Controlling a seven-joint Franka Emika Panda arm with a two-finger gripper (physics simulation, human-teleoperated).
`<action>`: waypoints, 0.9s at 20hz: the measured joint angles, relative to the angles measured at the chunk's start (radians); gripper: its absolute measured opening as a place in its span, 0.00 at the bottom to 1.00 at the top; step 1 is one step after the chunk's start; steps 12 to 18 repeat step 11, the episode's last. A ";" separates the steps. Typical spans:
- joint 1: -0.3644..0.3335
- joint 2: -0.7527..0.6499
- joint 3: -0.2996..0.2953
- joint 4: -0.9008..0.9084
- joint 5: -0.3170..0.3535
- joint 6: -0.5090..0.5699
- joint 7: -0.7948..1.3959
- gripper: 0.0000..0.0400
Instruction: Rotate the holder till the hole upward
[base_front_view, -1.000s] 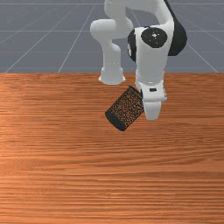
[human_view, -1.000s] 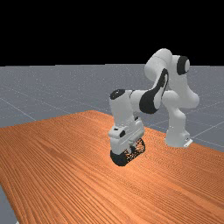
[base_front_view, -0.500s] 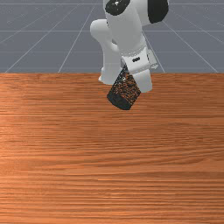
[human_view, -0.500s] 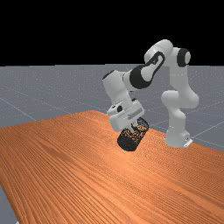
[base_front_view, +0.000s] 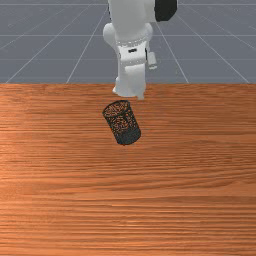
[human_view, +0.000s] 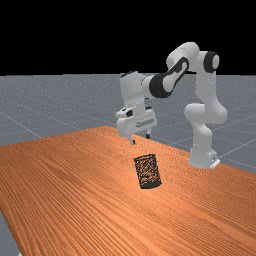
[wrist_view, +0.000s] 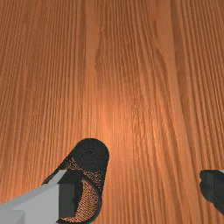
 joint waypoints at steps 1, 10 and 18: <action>0.007 -0.004 -0.001 -0.006 -0.013 0.012 0.054 0.99; 0.095 0.037 -0.026 0.063 -0.443 -0.163 0.322 1.00; 0.101 0.043 -0.041 0.064 -0.506 -0.188 0.338 1.00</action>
